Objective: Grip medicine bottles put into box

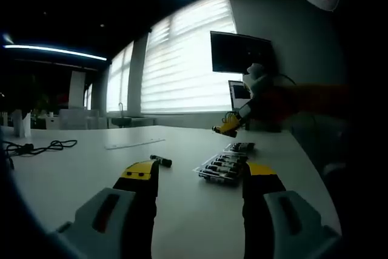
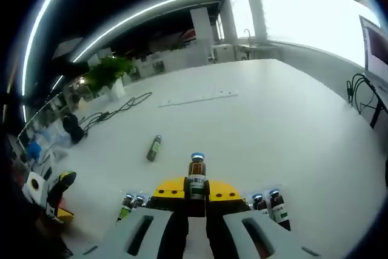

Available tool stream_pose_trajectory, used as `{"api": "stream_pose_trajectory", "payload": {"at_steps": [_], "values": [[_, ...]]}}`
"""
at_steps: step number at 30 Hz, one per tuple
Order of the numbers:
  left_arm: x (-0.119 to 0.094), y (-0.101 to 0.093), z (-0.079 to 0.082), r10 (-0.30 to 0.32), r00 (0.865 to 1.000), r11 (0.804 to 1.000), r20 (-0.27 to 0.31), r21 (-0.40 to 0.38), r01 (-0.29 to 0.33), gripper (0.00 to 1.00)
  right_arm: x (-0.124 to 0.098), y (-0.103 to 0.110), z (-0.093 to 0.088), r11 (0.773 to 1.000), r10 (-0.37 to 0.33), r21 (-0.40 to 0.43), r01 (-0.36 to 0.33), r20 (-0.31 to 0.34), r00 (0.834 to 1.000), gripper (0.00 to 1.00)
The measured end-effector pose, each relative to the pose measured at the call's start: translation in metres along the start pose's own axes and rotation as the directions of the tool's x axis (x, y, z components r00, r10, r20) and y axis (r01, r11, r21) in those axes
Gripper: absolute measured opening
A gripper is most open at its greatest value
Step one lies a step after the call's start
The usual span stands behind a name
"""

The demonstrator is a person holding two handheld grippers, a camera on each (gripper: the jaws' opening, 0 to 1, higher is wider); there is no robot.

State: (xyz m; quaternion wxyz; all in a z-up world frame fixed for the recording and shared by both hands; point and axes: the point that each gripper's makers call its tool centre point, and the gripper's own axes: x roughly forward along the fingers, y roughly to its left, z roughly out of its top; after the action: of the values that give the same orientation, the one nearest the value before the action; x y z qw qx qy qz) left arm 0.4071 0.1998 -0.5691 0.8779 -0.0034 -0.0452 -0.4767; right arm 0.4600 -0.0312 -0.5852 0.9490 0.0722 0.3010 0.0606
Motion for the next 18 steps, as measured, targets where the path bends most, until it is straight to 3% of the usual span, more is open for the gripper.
{"api": "stream_pose_trajectory", "payload": {"at_steps": [9,18], "values": [[0.002,-0.003,-0.001,-0.005,1.0,1.0,-0.012,0.013,0.005,0.48,-0.012,-0.016,-0.031,1.0,-0.021,-0.013,0.02,-0.055,0.998,0.06],[0.002,-0.002,-0.004,0.002,1.0,1.0,-0.023,0.021,-0.001,0.48,0.0,-0.025,-0.052,0.996,-0.041,-0.086,0.031,-0.117,0.992,0.07]]}}
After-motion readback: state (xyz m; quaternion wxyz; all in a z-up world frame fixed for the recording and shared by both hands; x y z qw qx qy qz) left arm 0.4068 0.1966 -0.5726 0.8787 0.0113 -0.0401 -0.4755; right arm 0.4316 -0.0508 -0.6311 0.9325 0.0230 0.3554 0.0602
